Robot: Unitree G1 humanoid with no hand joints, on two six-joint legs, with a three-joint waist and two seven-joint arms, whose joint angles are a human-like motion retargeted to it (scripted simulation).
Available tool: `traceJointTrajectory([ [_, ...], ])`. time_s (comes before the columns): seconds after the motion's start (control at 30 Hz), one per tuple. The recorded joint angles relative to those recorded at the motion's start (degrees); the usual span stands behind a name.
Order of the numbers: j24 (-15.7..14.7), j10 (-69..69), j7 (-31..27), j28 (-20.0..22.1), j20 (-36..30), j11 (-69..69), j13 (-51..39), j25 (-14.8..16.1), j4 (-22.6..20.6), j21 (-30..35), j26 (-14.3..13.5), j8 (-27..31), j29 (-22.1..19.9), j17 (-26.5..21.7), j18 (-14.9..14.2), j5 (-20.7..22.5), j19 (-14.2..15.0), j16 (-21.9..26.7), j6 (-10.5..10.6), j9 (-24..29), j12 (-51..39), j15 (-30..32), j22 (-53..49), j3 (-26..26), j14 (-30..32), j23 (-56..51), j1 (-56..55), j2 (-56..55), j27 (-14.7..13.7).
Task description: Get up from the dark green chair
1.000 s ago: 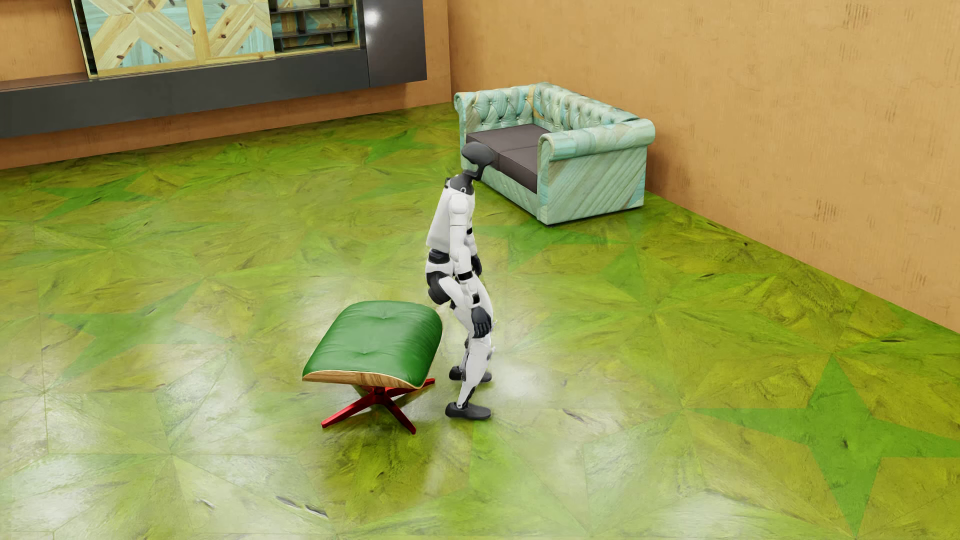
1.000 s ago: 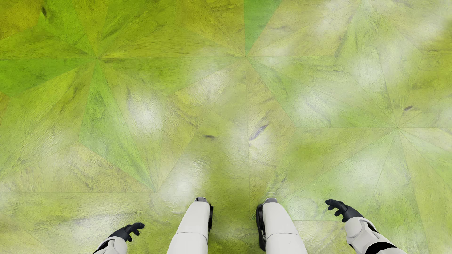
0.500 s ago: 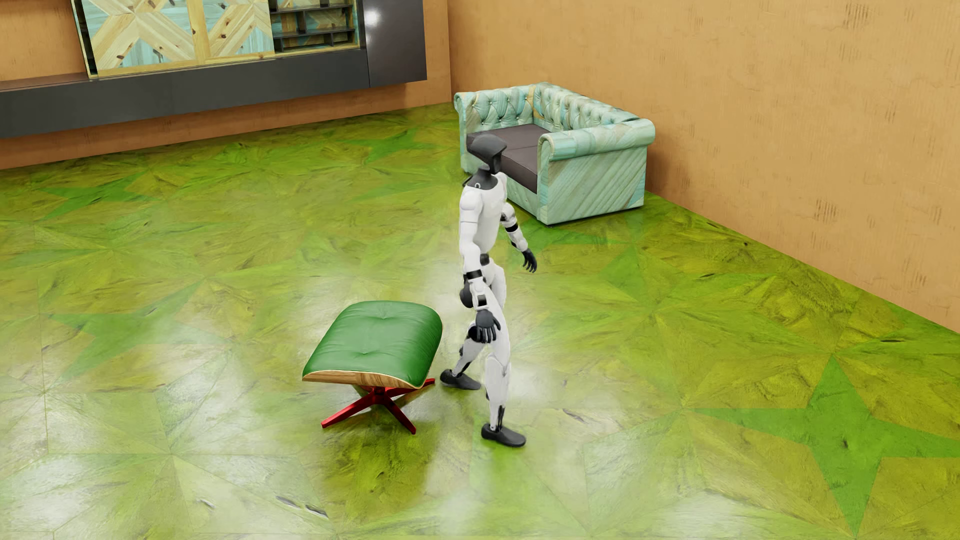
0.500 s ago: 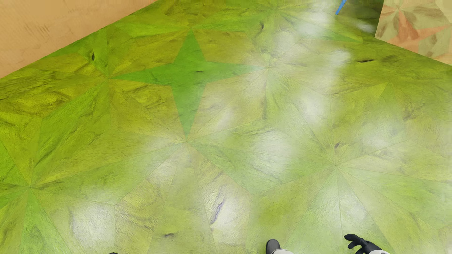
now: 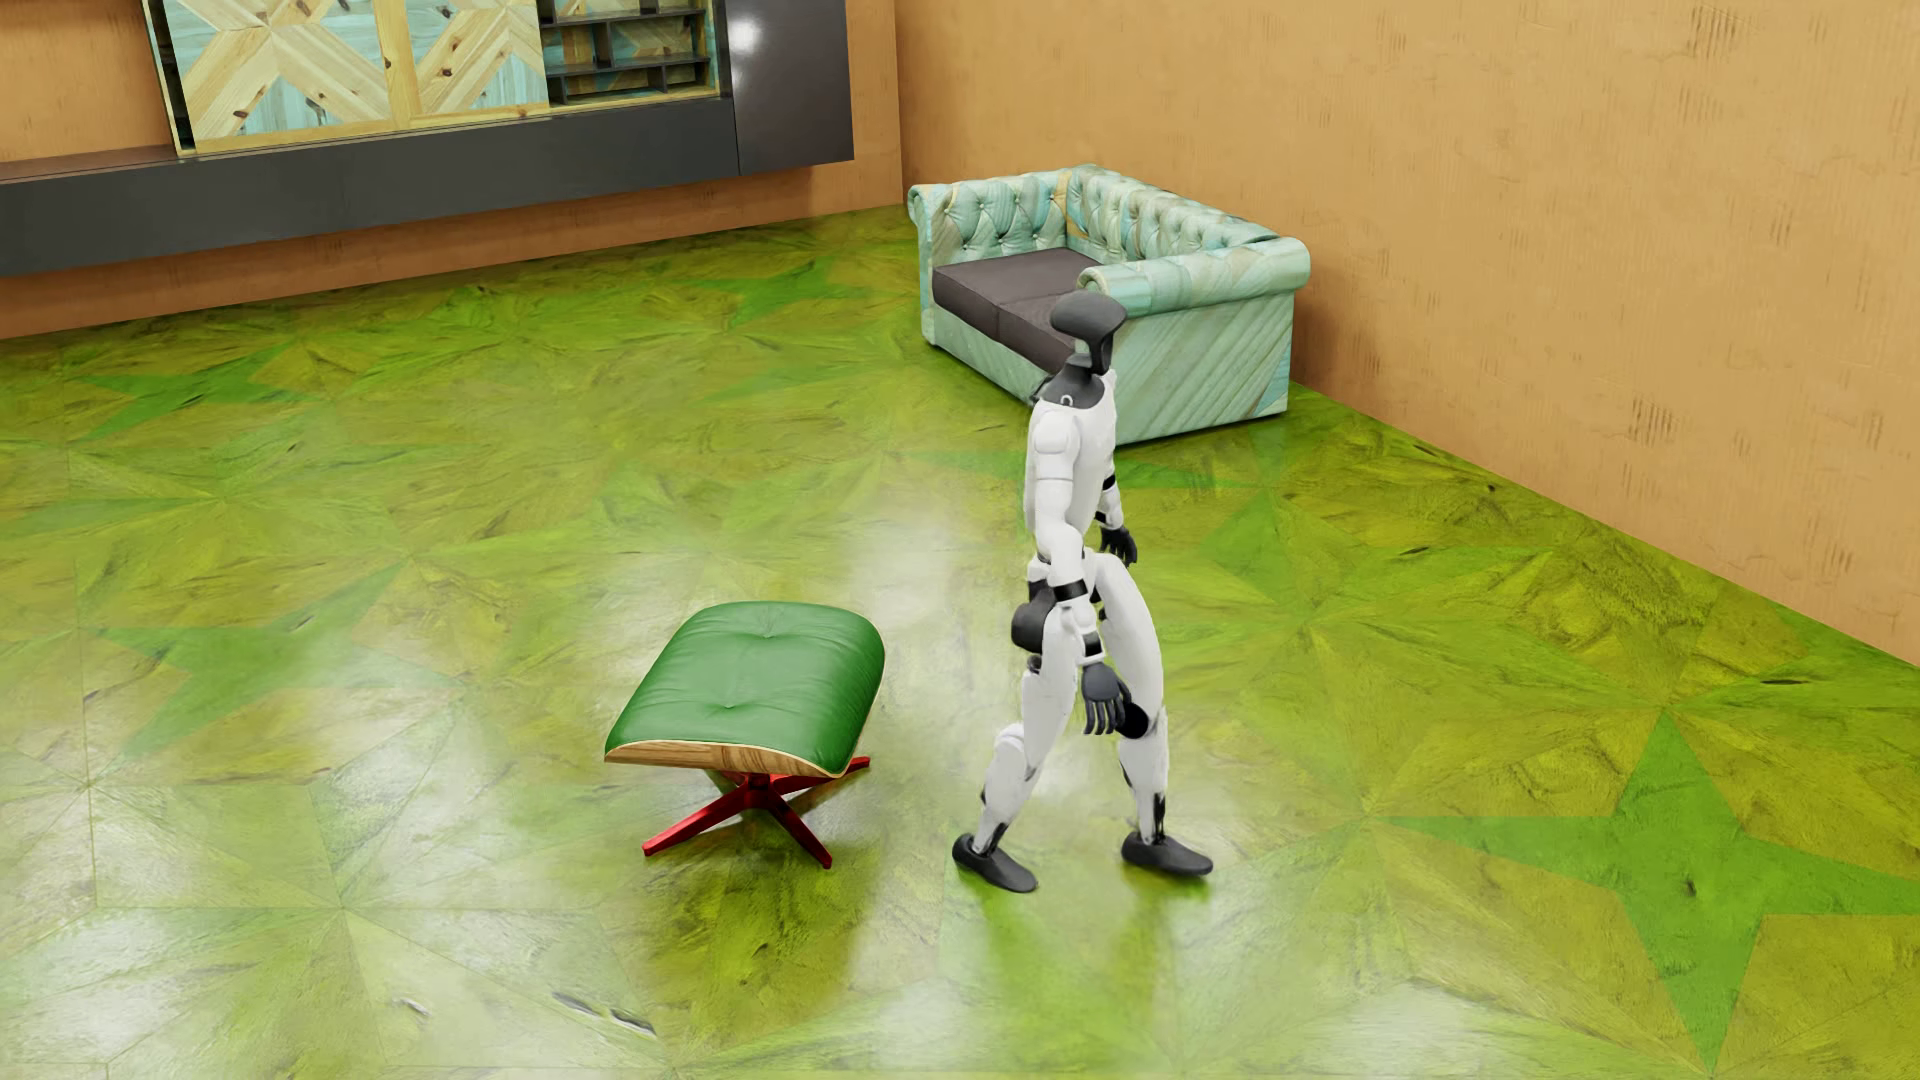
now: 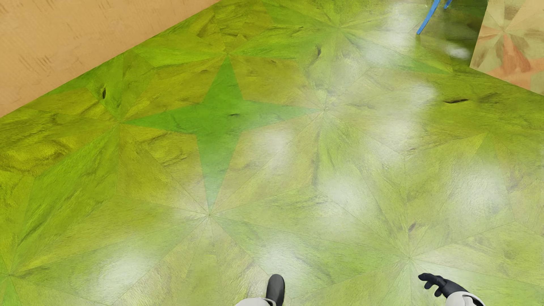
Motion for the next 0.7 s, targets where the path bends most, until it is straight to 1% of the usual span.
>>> traceJointTrajectory([
  [0.03,0.1,2.4,0.8,-0.5,0.3,3.7,0.5,-0.5,0.8,-0.9,0.5,-0.1,0.3,0.8,-0.4,0.3,0.2,0.8,-0.2,-0.7,1.1,-0.1,0.4,-0.3,0.1,-0.2,1.7,0.8,0.3],
  [0.07,-0.4,2.2,0.8,-0.1,0.3,10.2,1.2,-0.2,0.8,-1.9,0.7,-0.4,-0.3,1.6,0.4,-0.5,2.6,1.5,-1.0,-1.2,1.7,0.7,0.9,-1.0,1.1,-0.4,3.7,0.3,0.3],
  [0.1,-1.0,3.3,0.0,-0.3,-0.6,19.7,2.0,0.8,0.4,-2.9,0.9,-0.7,-0.5,2.1,1.4,-2.7,8.1,1.7,-1.7,-1.1,1.4,3.9,1.9,-1.8,1.0,-0.4,5.8,-1.8,0.5],
  [0.13,-1.7,4.2,-0.3,-0.2,-1.2,30.6,2.8,1.9,0.1,-3.3,1.3,-1.1,-0.2,2.3,2.9,-5.3,15.4,1.8,-2.1,-0.9,1.1,10.3,1.8,-2.6,-0.3,-0.6,8.1,-5.4,1.0],
  [0.17,-2.6,4.6,0.2,0.4,-1.5,41.1,2.9,2.8,0.2,-2.9,1.3,-1.2,0.6,2.5,4.6,-7.6,18.0,2.1,-2.6,-0.2,0.7,13.8,0.7,-3.4,-2.3,-0.7,10.7,-9.5,1.4],
  [0.2,-2.8,4.6,0.9,0.9,-1.3,47.7,2.8,3.1,0.4,-2.2,0.9,-0.7,0.3,2.8,5.0,-8.8,16.2,2.2,-2.7,0.7,-0.2,10.9,-0.1,-4.3,-3.7,-0.3,13.4,-12.8,1.5],
  [0.23,-2.6,4.7,0.6,2.0,-1.6,49.9,3.1,2.9,0.9,-2.1,0.3,0.1,-0.2,3.2,4.9,-9.4,14.7,2.1,-2.5,0.9,-1.1,9.1,-0.5,-5.0,-4.7,0.3,15.3,-15.8,1.6],
  [0.27,-3.1,4.6,0.3,3.0,-2.5,48.6,3.9,3.2,1.6,-3.0,-0.1,0.9,0.1,3.5,4.4,-10.0,14.2,2.0,-2.2,0.4,-1.7,7.5,-1.3,-5.4,-5.6,0.6,16.6,-18.3,1.8],
  [0.3,-3.6,4.4,0.1,3.6,-3.3,44.1,4.6,3.8,2.5,-4.0,-0.7,1.7,0.3,3.8,3.4,-10.4,13.4,2.1,-2.2,-0.2,-2.0,6.4,-2.5,-5.9,-6.6,0.6,17.7,-20.0,1.7],
  [0.33,-3.1,4.5,-0.1,3.9,-4.1,37.3,5.0,3.6,3.5,-4.8,-1.2,2.4,0.6,4.0,2.6,-10.5,11.8,2.3,-2.2,-0.8,-2.4,6.0,-3.4,-6.5,-7.6,0.6,18.4,-21.0,1.6],
  [0.37,-2.7,5.5,-0.7,4.0,-5.3,29.2,5.5,3.2,4.5,-5.6,-1.4,3.5,0.6,4.1,1.9,-10.5,10.8,2.6,-2.4,-1.2,-3.1,6.9,-3.9,-6.7,-8.8,0.6,18.4,-21.4,1.5],
  [0.4,-2.7,8.1,-1.4,4.4,-6.9,21.1,6.0,3.2,5.5,-6.4,-1.8,4.9,0.4,4.1,1.2,-10.8,10.8,2.8,-2.7,-1.5,-3.7,9.5,-4.2,-6.6,-10.6,0.7,17.4,-21.4,1.4],
  [0.47,-2.7,12.3,-2.9,4.1,-9.1,8.1,7.1,3.8,7.4,-6.6,-1.9,8.1,0.4,3.8,-0.3,-12.2,9.6,2.6,-3.1,-2.8,-4.3,14.9,-4.1,-6.2,-12.8,1.1,15.1,-20.8,1.5],
  [0.5,-2.5,12.9,-3.8,3.7,-9.8,5.7,7.5,3.8,8.1,-6.8,-1.8,9.3,0.5,3.3,-0.9,-13.1,10.4,2.4,-3.2,-3.3,-4.6,16.3,-3.7,-6.0,-13.1,1.0,14.4,-20.7,1.5],
  [0.53,-2.6,13.1,-4.5,3.8,-10.1,4.9,7.5,3.7,9.0,-7.1,-1.9,9.5,0.6,3.1,-1.7,-13.8,11.9,2.2,-3.4,-3.5,-4.8,18.9,-3.4,-5.8,-13.1,0.9,14.0,-20.6,1.4],
  [0.57,-2.7,13.0,-5.3,3.9,-10.6,5.7,7.6,3.4,9.9,-7.3,-2.1,9.3,0.7,3.0,-2.5,-14.1,12.1,2.2,-3.7,-3.6,-4.7,19.8,-3.2,-5.7,-12.6,0.7,13.5,-20.3,1.2],
  [0.6,-2.7,12.9,-6.1,3.6,-11.1,6.6,7.8,3.3,10.7,-7.8,-2.3,8.9,0.7,2.6,-3.4,-14.0,11.4,2.2,-3.9,-3.8,-4.8,17.6,-2.7,-5.6,-11.5,0.3,12.5,-19.4,0.8],
  [0.63,-2.1,13.1,-6.8,3.4,-11.3,6.5,8.1,2.8,11.7,-8.1,-2.3,8.4,0.7,2.2,-4.6,-13.6,10.7,2.2,-3.9,-4.2,-5.0,13.5,-2.2,-5.4,-10.1,-0.1,10.8,-18.2,0.5],
  [0.67,-1.1,13.5,-7.1,2.8,-11.2,5.3,8.0,1.9,12.8,-8.5,-2.2,7.5,1.2,1.6,-5.6,-12.9,9.9,2.1,-3.6,-4.4,-5.3,9.7,-1.8,-5.0,-8.7,-0.4,8.8,-16.6,0.2],
  [0.7,-0.4,13.8,-7.2,2.5,-10.8,4.0,7.6,1.3,13.7,-8.4,-2.1,7.0,1.1,0.9,-6.1,-12.0,8.7,1.9,-3.1,-4.2,-5.6,7.2,-1.6,-4.7,-7.3,-0.9,7.1,-15.5,0.0],
])
